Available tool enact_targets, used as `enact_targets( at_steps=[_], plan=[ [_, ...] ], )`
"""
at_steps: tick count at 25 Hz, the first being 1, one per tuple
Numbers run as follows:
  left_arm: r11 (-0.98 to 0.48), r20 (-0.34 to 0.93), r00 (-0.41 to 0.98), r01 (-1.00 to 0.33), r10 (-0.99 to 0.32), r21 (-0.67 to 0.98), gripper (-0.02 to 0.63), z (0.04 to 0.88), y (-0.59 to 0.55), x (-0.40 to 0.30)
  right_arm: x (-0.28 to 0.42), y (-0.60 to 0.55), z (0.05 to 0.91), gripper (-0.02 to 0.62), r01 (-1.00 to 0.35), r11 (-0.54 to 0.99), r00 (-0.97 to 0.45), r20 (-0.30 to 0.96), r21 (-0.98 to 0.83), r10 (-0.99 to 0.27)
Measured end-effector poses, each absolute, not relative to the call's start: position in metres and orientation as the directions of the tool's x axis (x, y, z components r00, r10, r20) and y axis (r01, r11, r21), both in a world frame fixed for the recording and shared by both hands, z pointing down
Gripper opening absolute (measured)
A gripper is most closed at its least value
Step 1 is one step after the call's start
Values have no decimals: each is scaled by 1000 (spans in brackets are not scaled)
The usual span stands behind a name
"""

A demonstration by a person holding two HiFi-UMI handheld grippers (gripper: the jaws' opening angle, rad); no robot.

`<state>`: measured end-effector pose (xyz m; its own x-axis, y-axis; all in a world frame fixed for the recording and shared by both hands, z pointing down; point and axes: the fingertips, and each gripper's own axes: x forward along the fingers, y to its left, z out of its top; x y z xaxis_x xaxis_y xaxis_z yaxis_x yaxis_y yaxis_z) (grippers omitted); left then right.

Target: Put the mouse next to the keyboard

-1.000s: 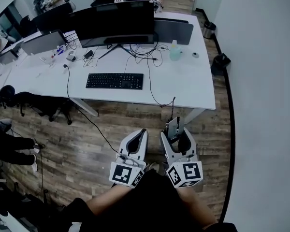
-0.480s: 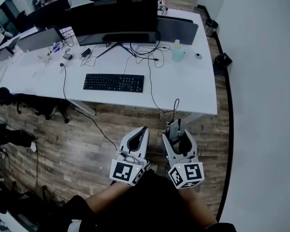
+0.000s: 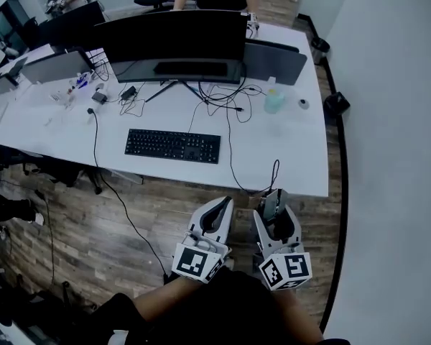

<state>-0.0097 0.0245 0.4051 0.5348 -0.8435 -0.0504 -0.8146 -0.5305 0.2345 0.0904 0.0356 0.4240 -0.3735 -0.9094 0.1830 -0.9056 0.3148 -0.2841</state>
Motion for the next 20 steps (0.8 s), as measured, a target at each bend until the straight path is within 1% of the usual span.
enact_targets(
  at_steps=[9,15,20],
  plan=[
    [-539,-37,550,-800,-834,263,3,408,-48,-23,73,-39,422,307,-905,310,-376,206,-291,-904],
    [-576,-55,586,-768,-808,280,3,399,-84,-23,75,-72,424,307,-938,235,-297,243,-254,-923],
    [-593,-35,608,-759,-793,269,3,410,-108,-30,70,-94,423,307,-944,208,-272,247,-257,-930]
  ],
)
